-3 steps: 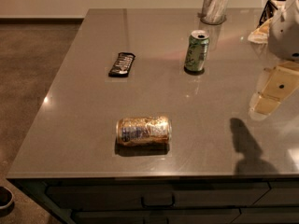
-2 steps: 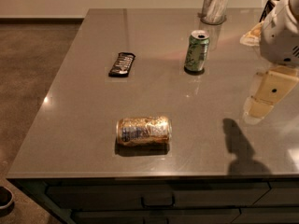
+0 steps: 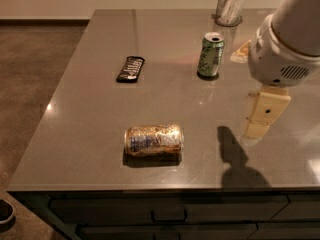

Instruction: Place orange can upright

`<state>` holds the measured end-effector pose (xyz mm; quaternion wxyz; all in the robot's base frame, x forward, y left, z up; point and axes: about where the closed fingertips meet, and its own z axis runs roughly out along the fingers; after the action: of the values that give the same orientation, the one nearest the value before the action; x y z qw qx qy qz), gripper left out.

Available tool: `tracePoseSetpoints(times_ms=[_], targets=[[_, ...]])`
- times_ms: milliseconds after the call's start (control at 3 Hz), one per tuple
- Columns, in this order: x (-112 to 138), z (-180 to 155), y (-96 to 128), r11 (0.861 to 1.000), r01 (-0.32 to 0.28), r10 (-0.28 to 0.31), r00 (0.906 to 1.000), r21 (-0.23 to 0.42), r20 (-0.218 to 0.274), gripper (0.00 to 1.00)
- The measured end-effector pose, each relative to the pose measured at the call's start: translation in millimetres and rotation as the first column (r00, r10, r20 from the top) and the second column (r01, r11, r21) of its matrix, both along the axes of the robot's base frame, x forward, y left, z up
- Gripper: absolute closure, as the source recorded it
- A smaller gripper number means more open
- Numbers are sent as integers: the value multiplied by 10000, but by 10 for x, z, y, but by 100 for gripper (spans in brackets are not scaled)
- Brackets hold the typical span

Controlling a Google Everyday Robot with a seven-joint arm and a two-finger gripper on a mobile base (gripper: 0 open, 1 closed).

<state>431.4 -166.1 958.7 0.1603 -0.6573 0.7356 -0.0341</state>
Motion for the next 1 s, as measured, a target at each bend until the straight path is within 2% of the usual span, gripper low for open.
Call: tracePoseSetpoints(times_ms=[333,667,1000], targets=[[76,-215,301,9955,-752,773,9964,568,-359,0],[79,-220,310,9953,-775,796,9962,586,-350,0],[18,-220,381,9919,-1095,1122,9929,648,-392,0]])
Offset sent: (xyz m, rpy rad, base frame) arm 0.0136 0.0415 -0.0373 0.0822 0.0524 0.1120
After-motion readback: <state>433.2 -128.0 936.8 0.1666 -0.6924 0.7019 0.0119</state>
